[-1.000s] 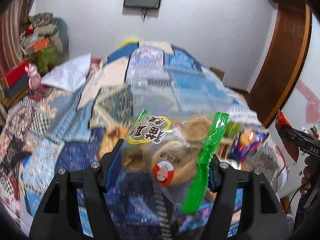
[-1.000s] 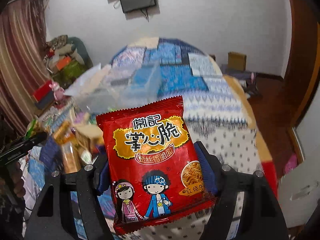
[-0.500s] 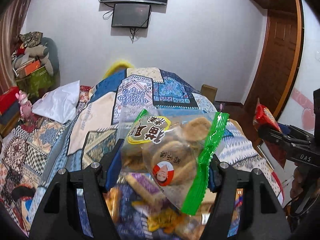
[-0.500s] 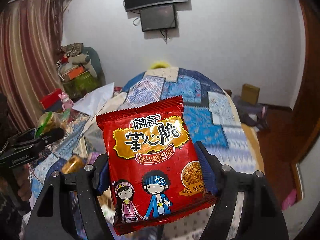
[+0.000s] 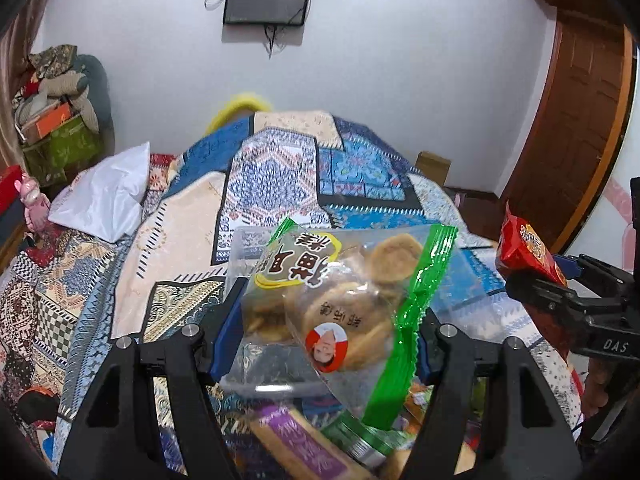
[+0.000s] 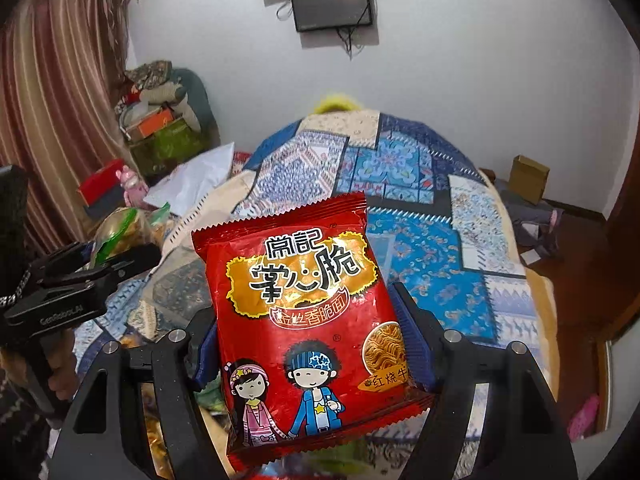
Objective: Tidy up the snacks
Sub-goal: 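Carry the red chip bag and cookie bag into the clear box with both grippers, then grasp the blue-wrapped snack with the right gripper while the left grasps the rice-cracker pack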
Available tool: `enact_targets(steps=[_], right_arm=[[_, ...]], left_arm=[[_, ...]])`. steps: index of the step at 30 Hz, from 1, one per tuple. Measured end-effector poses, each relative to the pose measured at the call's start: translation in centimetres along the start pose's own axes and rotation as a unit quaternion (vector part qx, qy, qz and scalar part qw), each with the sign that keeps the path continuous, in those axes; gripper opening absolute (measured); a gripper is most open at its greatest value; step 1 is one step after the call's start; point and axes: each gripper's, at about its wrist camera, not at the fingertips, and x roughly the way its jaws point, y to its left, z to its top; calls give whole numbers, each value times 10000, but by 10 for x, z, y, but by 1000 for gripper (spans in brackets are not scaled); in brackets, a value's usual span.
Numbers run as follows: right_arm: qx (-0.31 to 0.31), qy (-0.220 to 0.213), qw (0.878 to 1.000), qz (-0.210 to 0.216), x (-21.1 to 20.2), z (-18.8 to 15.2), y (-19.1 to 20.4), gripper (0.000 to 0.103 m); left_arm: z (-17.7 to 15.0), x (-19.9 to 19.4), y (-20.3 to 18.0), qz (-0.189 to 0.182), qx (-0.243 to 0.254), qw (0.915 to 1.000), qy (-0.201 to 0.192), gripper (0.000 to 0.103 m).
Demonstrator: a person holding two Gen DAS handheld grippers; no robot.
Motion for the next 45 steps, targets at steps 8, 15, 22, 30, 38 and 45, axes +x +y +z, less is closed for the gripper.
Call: enact_targets(steps=[8, 15, 22, 30, 38, 45], right_arm=[[-249, 657, 9975, 10, 50, 10, -5, 71], [-323, 922, 9952, 29, 74, 13, -6, 71], [-390, 866, 9954, -154, 67, 14, -3, 86], [-508, 496, 9970, -311, 26, 16, 3, 86], [-518, 185, 9978, -359, -25, 2, 11, 86], [-558, 96, 9975, -432, -53, -32, 25, 87]], left_arm=[[2, 52, 5, -6, 181, 9980, 608, 67], [1, 71, 7, 80, 184, 9960, 866, 69], [2, 56, 7, 28, 164, 9979, 633, 87], [2, 5, 2, 71, 308, 9991, 270, 87], [-16, -44, 15, 231, 358, 9990, 132, 90], [-53, -60, 45, 466, 241, 9978, 402, 90]])
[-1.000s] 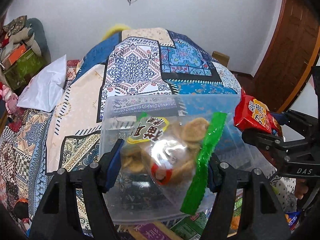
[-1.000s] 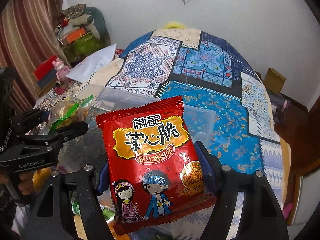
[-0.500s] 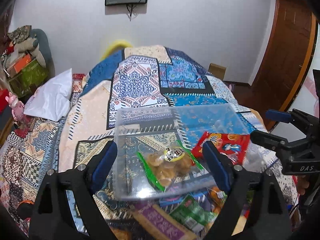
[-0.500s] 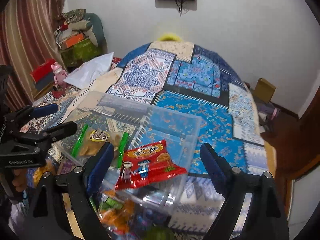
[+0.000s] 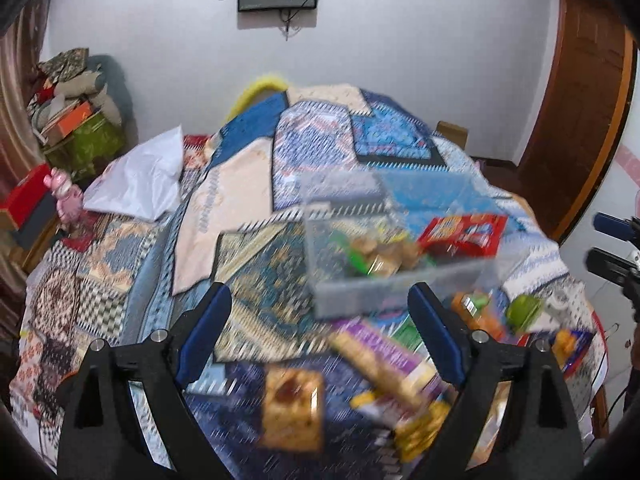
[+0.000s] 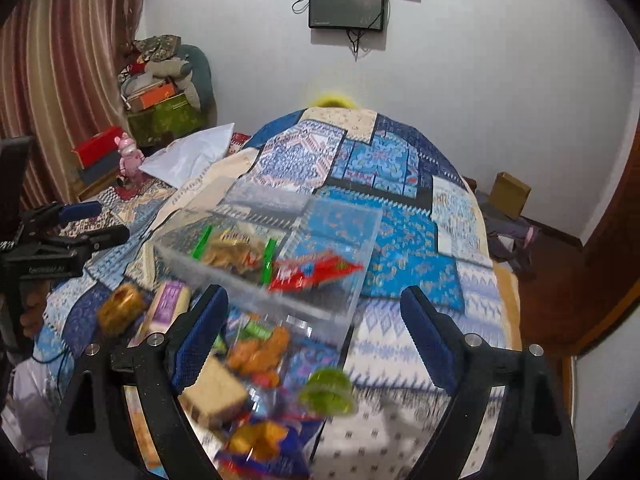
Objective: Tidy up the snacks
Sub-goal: 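Grasp the blue-wrapped snack with the right gripper while the left grasps the rice-cracker pack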
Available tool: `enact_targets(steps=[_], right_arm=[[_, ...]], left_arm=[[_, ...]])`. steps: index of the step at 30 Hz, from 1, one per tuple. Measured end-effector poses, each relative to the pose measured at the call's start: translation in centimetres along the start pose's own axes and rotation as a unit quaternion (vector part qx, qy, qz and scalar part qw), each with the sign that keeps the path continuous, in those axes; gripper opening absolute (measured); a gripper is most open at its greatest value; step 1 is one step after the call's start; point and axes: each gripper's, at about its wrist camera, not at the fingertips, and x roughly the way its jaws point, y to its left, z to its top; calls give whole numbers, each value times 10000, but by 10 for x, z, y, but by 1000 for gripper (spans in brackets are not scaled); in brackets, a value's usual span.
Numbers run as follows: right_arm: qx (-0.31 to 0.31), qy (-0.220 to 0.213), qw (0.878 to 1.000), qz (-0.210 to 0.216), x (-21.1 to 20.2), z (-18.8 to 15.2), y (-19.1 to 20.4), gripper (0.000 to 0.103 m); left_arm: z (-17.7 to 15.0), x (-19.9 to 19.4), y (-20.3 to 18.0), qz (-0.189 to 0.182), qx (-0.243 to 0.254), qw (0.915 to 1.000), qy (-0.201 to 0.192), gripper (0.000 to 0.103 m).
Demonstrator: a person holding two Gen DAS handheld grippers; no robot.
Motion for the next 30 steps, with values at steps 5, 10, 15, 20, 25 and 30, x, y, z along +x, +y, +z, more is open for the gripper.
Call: enact_targets(steps=[5, 10, 15, 20, 25, 30], right_arm=[[141, 191, 9997, 25, 0, -29, 7, 87], [246, 383, 9990, 0, 1, -58, 12, 87], [427, 541, 9976, 90, 5, -76, 15, 87], [623, 784, 9949, 149, 21, -89, 12, 87], [849, 844, 9924, 271, 25, -96, 6, 85], [977, 853, 9894, 659, 24, -100, 6, 61]], left_arm=[[-32, 6, 15, 71, -70, 9995, 294, 90], [-62, 19, 24, 138, -130, 9983, 559, 90], [-82, 34, 29, 46, -288, 9966, 776, 82], [-92, 49, 29, -32, -416, 9946, 952, 69], [-98, 59, 24, -151, -466, 9941, 968, 51], [-96, 55, 21, -93, -417, 9945, 958, 45]])
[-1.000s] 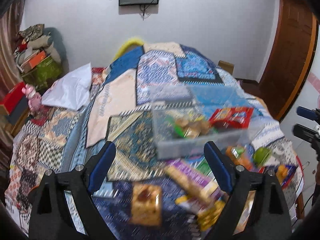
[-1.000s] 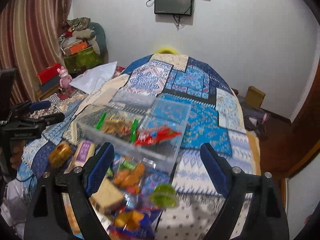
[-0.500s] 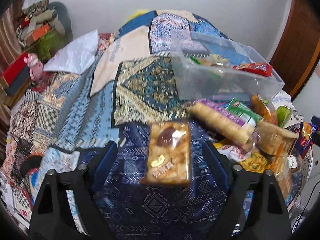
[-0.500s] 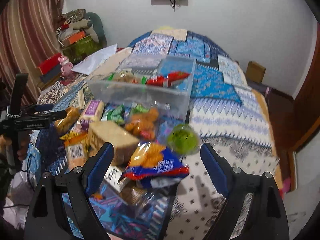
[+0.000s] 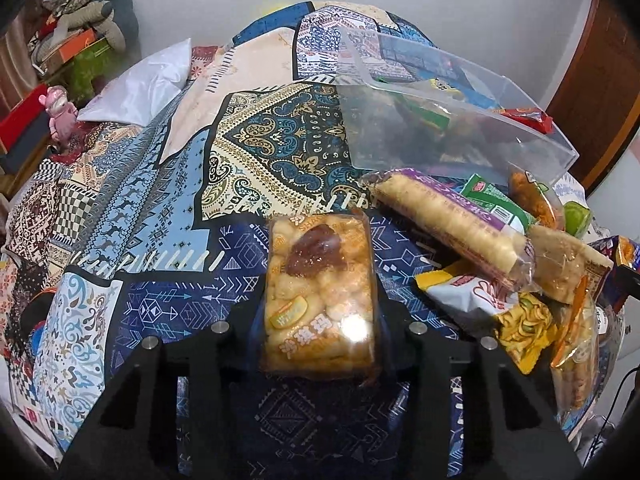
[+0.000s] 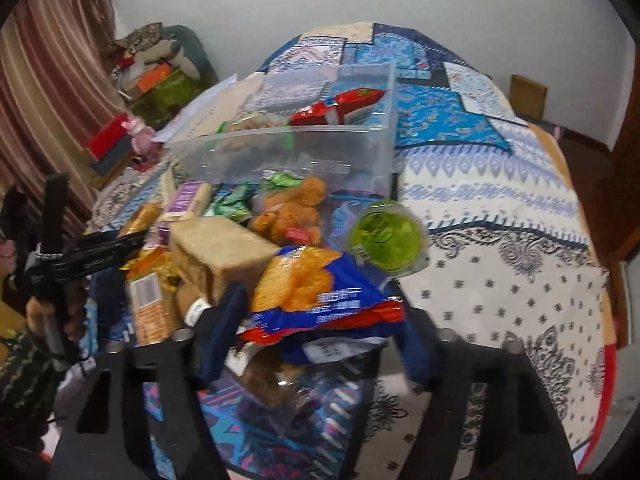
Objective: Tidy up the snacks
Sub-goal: 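Grasp the blue-wrapped snack with the right gripper while the left grasps the rice-cracker pack, then drop the blue snack and rice-cracker pack into the clear box with both grippers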
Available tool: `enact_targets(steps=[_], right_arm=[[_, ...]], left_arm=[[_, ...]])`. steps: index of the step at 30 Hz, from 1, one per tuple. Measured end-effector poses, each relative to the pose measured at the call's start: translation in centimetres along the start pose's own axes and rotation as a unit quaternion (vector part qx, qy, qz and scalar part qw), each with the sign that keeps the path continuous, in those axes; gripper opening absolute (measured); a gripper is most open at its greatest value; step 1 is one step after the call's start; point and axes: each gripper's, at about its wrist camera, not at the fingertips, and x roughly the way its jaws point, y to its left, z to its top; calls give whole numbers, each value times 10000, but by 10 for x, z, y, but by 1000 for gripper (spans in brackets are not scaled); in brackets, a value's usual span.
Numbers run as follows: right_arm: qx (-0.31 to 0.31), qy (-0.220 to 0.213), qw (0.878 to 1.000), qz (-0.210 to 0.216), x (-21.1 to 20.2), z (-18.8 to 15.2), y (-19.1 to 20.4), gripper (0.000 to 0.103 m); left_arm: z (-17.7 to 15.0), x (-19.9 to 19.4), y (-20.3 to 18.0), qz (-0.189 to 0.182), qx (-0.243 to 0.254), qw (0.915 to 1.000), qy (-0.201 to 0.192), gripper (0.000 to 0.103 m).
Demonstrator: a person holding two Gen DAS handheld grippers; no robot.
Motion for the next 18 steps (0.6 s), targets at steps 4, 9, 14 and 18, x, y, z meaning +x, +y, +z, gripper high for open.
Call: enact_targets(steps=[4, 9, 14, 18], right_arm=[[-169, -104, 9997, -152, -6, 1, 6, 57], [-135, -312, 9993, -145, -22, 7, 5, 54], [-164, -645, 9977, -117, -43, 22, 4, 53], [-226, -863, 9960, -64, -52, 38, 6, 53]], left_arm=[[1, -13, 0, 35, -21, 9999, -120, 45], [7, -38, -2, 31, 7, 9990, -441, 45], [22, -63, -8, -68, 23, 9969, -789, 45], [37, -78, -17, -148, 90, 9942, -1060, 45]])
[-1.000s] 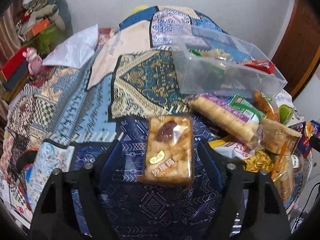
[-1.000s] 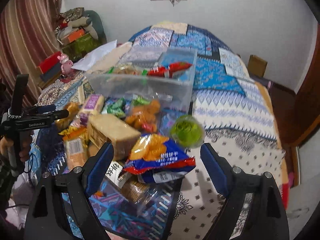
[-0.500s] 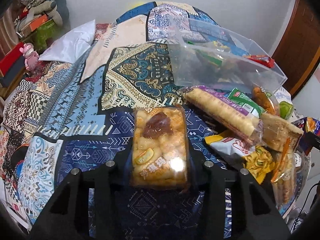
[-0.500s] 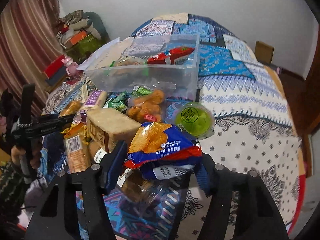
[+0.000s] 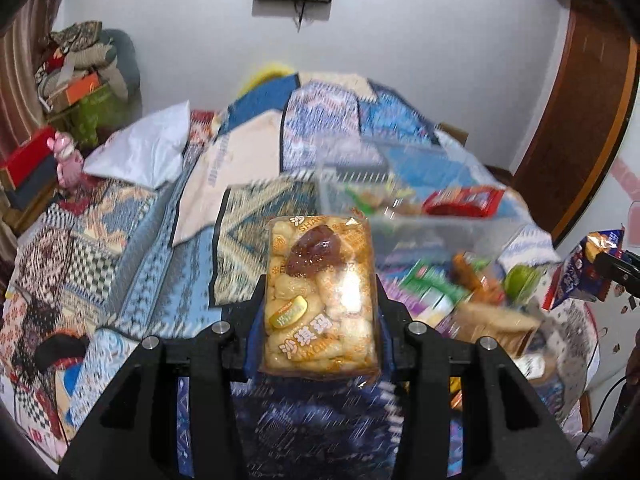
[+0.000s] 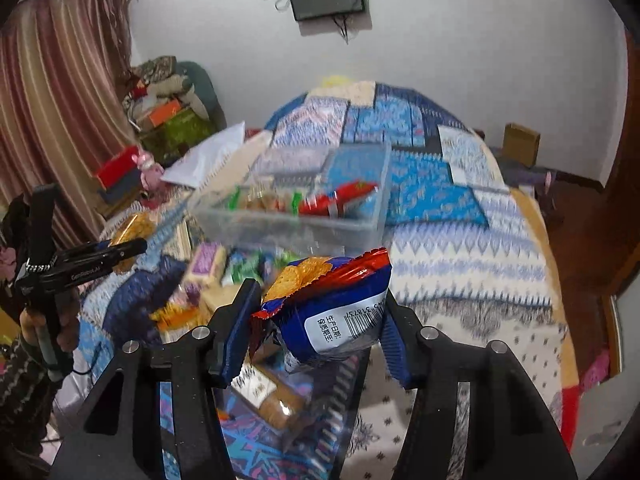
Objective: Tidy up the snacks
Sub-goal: 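Drop the blue snack and rice-cracker pack into the clear box with both grippers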
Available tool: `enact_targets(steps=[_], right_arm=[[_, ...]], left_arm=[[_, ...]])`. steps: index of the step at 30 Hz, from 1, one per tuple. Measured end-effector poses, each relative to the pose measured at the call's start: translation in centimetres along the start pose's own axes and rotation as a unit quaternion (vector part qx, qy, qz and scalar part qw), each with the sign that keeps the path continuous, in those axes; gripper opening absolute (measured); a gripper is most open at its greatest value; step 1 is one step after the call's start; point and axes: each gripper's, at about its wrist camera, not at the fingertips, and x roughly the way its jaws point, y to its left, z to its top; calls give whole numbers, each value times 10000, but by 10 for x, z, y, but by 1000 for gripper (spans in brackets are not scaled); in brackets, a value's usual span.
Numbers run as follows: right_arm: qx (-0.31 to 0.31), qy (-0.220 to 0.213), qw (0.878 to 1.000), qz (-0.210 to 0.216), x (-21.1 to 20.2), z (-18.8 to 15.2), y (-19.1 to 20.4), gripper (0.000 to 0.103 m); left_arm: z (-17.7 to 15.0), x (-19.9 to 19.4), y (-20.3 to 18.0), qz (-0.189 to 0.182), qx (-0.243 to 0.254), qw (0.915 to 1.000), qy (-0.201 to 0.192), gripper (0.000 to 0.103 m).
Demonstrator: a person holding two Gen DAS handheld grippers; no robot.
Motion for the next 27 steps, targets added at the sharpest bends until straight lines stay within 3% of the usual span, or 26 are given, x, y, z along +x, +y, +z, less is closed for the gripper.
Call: enact_targets(steps=[8, 14, 27], right_arm=[[-401, -474, 9981, 25, 3, 40, 11, 53], [-494, -628, 9967, 174, 24, 65, 19, 53], [-591, -163, 9972, 430, 99, 90, 25, 53]], left_arm=[[33, 1, -15, -140, 71, 9994, -301, 45], [53, 24, -25, -148, 137, 9994, -295, 45], [78, 90, -33, -135, 237, 9996, -50, 45]])
